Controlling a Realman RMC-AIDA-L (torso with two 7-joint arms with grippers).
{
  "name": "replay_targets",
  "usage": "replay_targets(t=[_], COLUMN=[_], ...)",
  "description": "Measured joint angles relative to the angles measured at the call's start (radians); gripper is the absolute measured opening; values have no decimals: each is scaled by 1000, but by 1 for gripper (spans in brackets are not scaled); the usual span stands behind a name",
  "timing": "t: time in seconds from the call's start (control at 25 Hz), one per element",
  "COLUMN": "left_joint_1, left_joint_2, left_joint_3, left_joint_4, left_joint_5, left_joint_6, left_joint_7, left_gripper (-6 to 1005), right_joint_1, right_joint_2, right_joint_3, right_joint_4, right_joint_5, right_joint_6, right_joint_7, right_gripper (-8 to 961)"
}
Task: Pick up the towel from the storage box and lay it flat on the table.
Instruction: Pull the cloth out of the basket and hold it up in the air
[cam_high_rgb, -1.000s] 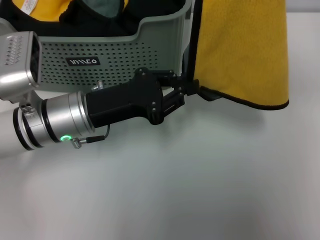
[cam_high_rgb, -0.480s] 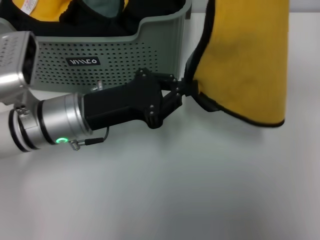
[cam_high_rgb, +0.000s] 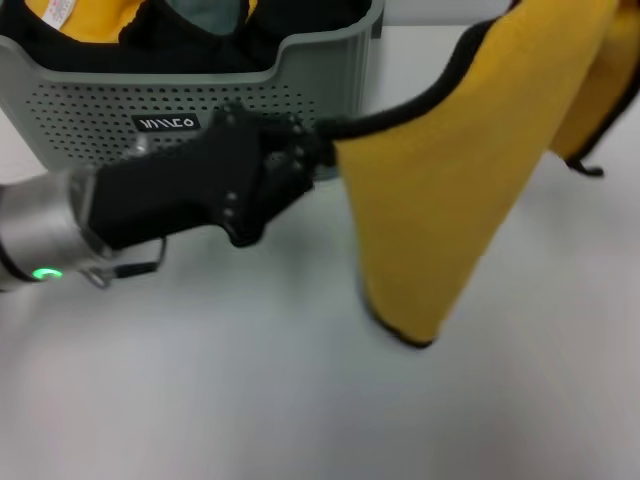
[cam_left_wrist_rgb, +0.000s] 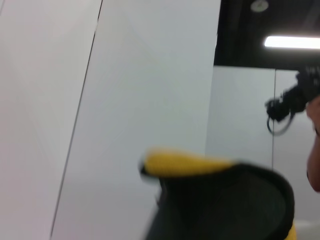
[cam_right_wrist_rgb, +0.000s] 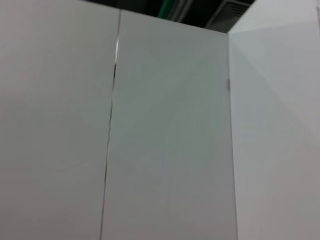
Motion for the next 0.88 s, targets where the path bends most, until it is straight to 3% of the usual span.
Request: replay_targets(t=[0.36, 0.6, 0.88], left_joint_1=[-2, -46, -47], left_joint_2=[14, 29, 18], left_joint_3=[-9, -13, -37], left_joint_4=[206, 229, 228], left_joint_5=[-85, -116, -108], left_joint_6=[43, 40, 28], left_joint_7=[-131, -134, -105], left_gripper=[13, 13, 14], right_joint_1=[-51, -51, -33], right_joint_2=[20, 36, 23], right_joint_3=[-12, -49, -204], right_joint_4=[182, 228, 231], right_joint_5=[-138, -255, -261], right_joint_6=[-111, -146, -158], right_joint_7=[-41, -76, -92], right_gripper=[14, 14, 14])
